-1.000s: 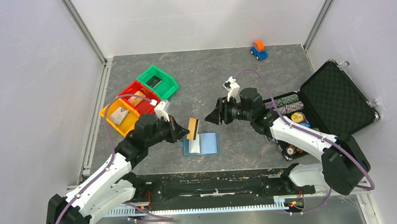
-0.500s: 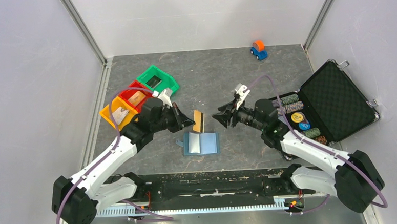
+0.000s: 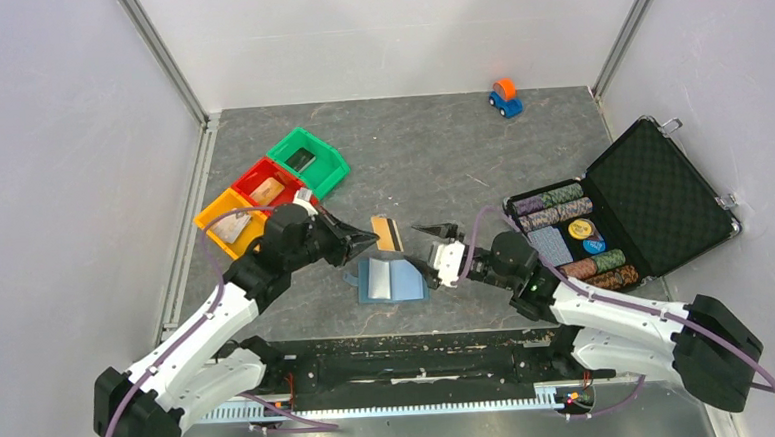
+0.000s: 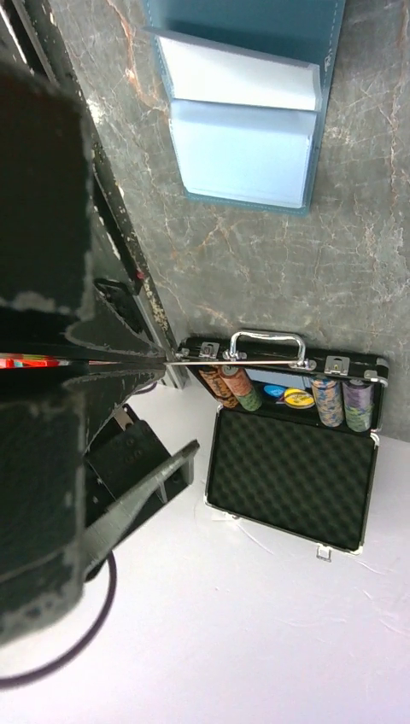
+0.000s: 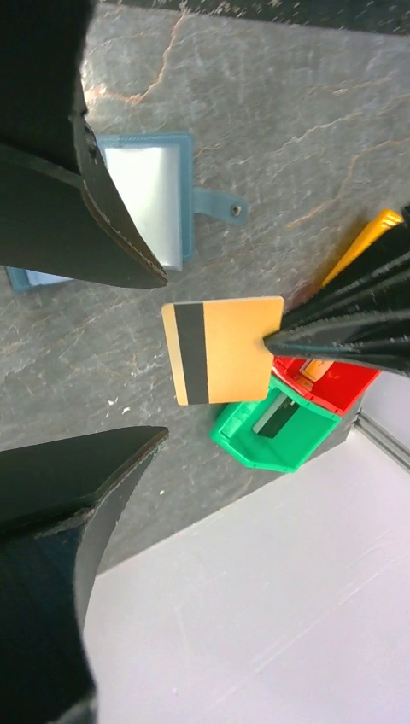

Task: Take the credit cards out of the card holder
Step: Place the credit card in the storage box.

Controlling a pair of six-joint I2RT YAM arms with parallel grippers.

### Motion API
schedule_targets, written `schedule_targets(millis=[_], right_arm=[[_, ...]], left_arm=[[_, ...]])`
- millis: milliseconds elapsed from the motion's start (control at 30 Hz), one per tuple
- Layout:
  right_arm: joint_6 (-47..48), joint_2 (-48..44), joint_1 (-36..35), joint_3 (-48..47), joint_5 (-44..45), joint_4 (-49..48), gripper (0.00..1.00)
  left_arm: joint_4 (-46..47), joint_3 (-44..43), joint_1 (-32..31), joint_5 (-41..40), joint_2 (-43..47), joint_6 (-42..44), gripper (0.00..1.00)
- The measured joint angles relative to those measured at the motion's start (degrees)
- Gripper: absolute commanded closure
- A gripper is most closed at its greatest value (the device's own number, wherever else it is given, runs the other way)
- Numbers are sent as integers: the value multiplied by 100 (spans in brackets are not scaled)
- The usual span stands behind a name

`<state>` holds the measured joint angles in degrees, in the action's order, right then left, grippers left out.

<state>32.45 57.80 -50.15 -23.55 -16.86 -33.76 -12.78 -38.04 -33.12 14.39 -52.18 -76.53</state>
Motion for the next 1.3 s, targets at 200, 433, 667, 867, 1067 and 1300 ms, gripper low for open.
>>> schedule_targets(millis=[200, 433, 667, 867, 1067, 1300], right_arm=[[846, 52, -448, 146, 579, -227, 42], [1394, 369, -835, 118, 1049, -297, 50], [1609, 479, -1025, 118, 1377, -485, 100], [1176, 476, -1038, 157, 1488, -741, 100], [308, 474, -1038, 138, 1823, -623, 100], [-636, 385, -855, 118, 1770, -269, 100]], left_arm=[[61, 4, 0, 9, 15, -520, 98], [264, 142, 4, 125, 15, -874, 98], [343, 197, 4, 238, -11, -935, 98], [463, 223, 17, 256, -15, -909, 59], [341, 221, 125, 216, -15, -474, 42], [-50, 127, 308, -35, 26, 831, 39]])
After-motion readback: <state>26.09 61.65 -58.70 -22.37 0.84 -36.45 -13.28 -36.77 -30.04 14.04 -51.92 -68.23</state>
